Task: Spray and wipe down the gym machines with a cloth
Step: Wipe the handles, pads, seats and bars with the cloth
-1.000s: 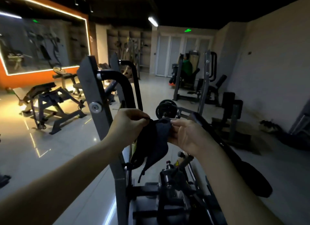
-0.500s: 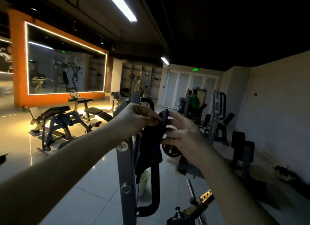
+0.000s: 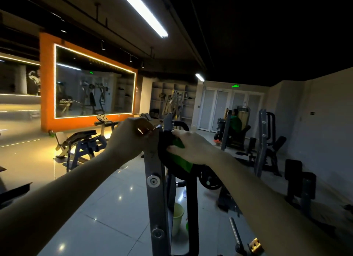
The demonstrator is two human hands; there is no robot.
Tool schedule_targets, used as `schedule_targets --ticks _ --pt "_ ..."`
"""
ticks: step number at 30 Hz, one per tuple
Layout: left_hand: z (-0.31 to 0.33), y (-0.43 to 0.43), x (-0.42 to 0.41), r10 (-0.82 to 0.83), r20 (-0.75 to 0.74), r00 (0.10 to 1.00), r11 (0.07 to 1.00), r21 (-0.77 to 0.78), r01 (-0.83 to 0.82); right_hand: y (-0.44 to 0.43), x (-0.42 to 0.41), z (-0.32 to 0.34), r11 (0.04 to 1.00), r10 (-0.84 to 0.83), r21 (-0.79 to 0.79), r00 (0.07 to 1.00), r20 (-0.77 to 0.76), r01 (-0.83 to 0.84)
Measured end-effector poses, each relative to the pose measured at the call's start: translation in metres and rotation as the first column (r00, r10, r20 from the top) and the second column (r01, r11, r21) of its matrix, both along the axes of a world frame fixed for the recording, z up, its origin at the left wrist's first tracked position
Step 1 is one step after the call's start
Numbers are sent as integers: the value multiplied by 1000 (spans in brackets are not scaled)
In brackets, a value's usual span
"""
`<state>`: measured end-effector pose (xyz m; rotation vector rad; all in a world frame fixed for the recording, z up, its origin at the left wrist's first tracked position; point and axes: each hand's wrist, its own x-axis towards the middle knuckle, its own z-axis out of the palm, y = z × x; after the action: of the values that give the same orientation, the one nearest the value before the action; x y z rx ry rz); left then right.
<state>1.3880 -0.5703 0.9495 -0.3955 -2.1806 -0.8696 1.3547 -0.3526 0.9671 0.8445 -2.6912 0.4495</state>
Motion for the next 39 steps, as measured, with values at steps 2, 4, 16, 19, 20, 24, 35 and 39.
schedule_targets --ticks 2,4,16,19,20,24,35,39 --pt "5 -3 -6 -1 -26 1000 998 61 3 -7 -7 -3 1000 -25 2 998 53 25" --pt "9 -1 -13 6 -54 999 997 77 -2 -13 -14 -9 995 -14 -95 991 135 27" --pt "0 26 -64 -241 64 968 943 251 218 -4 -22 -37 646 -102 -701 944 313 302" --pt "-16 35 -67 -171 -129 977 941 273 201 8 -24 -41 651 -190 -709 963 192 270" --pt "-18 37 -67 -131 -180 975 950 257 175 11 -24 -37 680 -151 -701 976 153 216" --pt "-20 38 -69 -83 -280 956 957 245 155 -6 -16 -28 900 75 -434 992 100 -25" --pt "-24 38 -72 -28 -260 965 959 265 99 -26 -47 -7 876 -21 -419 887 461 238" --pt "-22 39 -70 -19 -277 961 963 254 92 -22 -19 -53 925 -189 -374 940 -283 73"
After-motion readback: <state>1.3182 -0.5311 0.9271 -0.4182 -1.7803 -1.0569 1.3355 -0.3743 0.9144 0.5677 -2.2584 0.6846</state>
